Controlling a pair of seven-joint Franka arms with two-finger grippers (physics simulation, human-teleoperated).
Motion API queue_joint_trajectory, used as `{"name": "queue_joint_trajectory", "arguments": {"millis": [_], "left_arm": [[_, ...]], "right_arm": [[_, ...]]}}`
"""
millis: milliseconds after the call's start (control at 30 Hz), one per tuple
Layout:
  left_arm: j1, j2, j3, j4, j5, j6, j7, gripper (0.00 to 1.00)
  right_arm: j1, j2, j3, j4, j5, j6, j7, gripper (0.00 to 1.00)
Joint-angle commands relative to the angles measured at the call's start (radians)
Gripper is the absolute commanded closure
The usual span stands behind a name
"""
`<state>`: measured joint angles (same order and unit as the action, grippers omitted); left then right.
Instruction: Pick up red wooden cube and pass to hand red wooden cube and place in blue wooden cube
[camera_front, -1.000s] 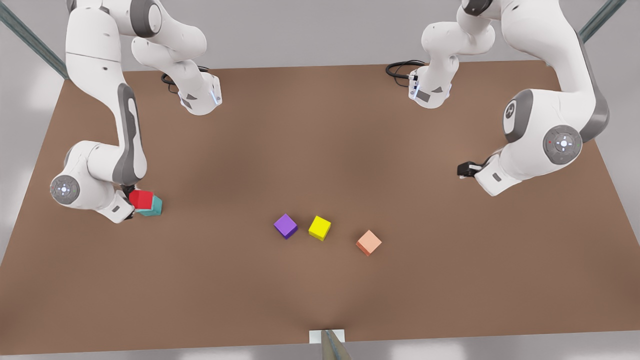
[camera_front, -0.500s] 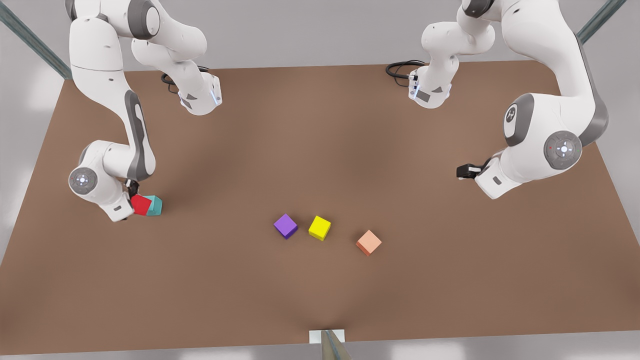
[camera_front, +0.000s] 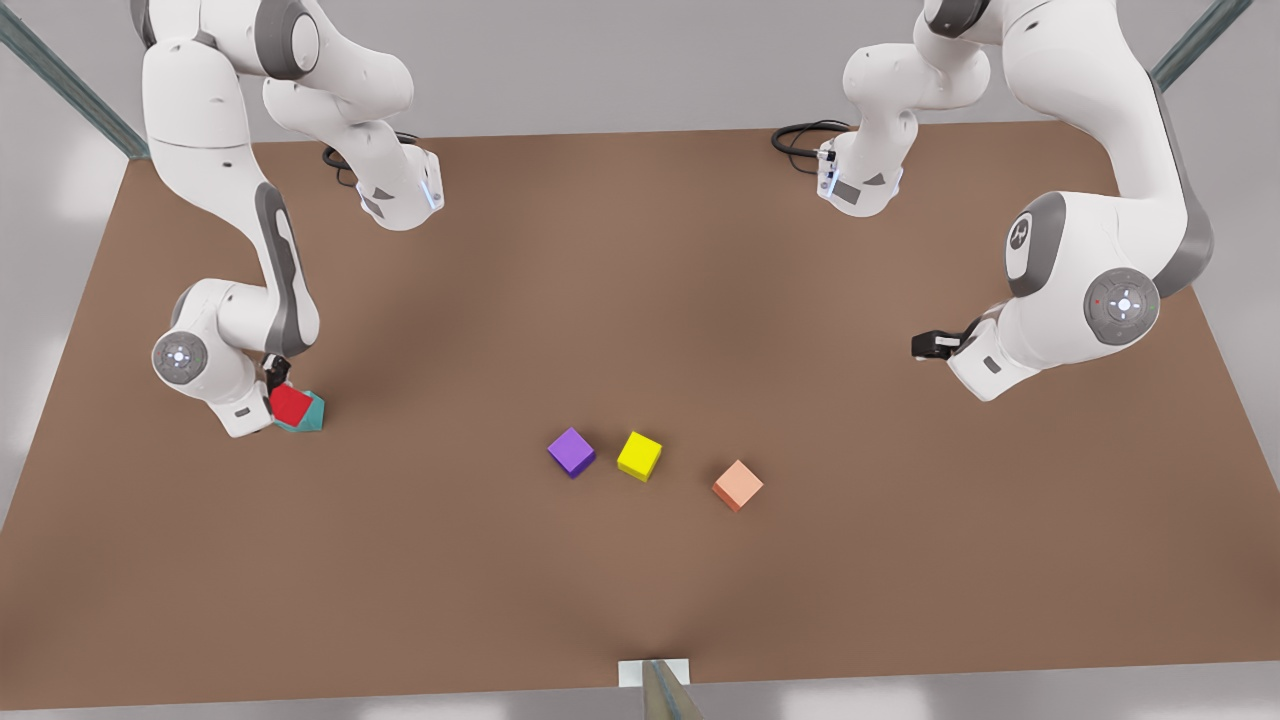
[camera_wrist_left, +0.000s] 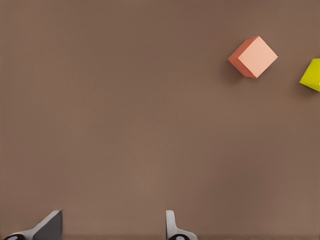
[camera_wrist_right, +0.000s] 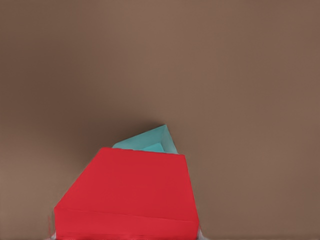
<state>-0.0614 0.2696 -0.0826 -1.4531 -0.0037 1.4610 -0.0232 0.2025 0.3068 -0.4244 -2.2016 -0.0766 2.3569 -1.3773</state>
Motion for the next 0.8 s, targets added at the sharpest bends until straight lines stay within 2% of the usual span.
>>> {"name": "queue_joint_trajectory", "arguments": {"millis": [0,400,533,600,667,733,767], "left_arm": [[0.000,-0.001,0.000,0.000,0.001,-0.004,-0.009,0.00],[-0.002,-0.001,-0.002,0.000,0.001,-0.004,-0.012,0.00],[-0.002,0.000,-0.002,0.000,0.001,-0.004,-0.012,0.00],[-0.002,0.000,-0.002,0.000,0.001,-0.004,-0.012,0.00],[-0.002,0.000,-0.002,0.000,0.001,-0.004,-0.012,0.00],[-0.002,0.000,-0.002,0.000,0.001,-0.004,-0.012,0.00],[-0.002,0.003,-0.002,0.000,0.001,-0.004,-0.012,0.00]], "right_arm": [[-0.005,0.005,0.001,0.000,0.003,0.005,0.084,0.00],[-0.002,-0.017,0.001,0.026,0.006,-0.059,0.083,0.00],[0.003,-0.064,0.003,0.080,0.006,-0.208,0.083,0.00],[0.005,-0.075,0.007,0.160,0.012,-0.332,0.090,0.00],[0.029,-0.063,0.009,0.312,0.093,-0.531,0.145,0.00],[0.037,0.034,0.012,0.490,0.222,-0.680,0.570,0.00],[0.067,0.089,0.013,0.575,0.267,-0.688,0.800,0.00]]}}
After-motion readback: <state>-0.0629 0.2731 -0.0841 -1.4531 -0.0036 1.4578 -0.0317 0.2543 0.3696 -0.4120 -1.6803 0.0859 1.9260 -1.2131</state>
